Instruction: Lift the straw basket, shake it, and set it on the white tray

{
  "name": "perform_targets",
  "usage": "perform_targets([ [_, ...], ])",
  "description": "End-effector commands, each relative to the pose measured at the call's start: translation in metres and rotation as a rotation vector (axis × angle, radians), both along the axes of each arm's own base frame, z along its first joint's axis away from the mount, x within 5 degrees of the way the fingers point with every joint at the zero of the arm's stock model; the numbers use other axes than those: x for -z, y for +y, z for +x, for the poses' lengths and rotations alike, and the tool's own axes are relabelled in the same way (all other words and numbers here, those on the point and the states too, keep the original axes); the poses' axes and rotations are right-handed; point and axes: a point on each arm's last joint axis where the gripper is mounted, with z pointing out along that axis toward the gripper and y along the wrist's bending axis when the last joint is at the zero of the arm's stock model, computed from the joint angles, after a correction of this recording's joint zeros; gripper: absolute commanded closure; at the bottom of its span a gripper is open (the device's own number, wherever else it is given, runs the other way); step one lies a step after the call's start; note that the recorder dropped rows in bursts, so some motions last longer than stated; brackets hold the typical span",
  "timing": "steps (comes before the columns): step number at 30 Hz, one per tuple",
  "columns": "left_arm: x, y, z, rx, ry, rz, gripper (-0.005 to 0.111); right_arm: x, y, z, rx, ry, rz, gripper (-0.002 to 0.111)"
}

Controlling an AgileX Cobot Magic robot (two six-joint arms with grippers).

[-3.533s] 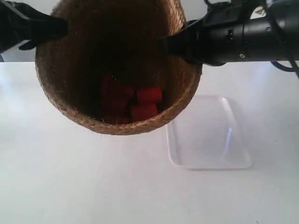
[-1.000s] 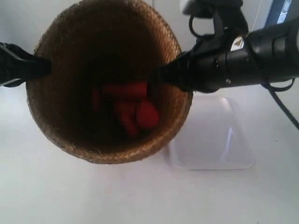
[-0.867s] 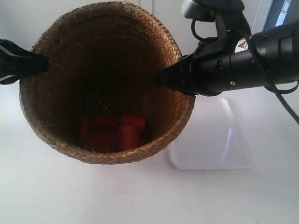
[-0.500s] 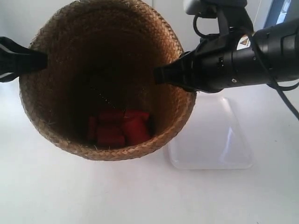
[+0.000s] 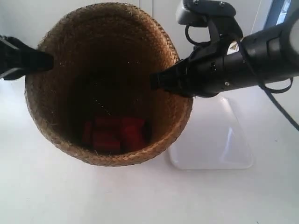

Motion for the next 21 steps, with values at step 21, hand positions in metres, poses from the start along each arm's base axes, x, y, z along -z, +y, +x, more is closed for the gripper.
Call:
perform_targets([
  [21,-0.015,-0.001,-0.012,0.045,-0.115,0.025,0.107,-0.003,-0.004,-0.014,0.007,-0.104,0.017,0.108],
])
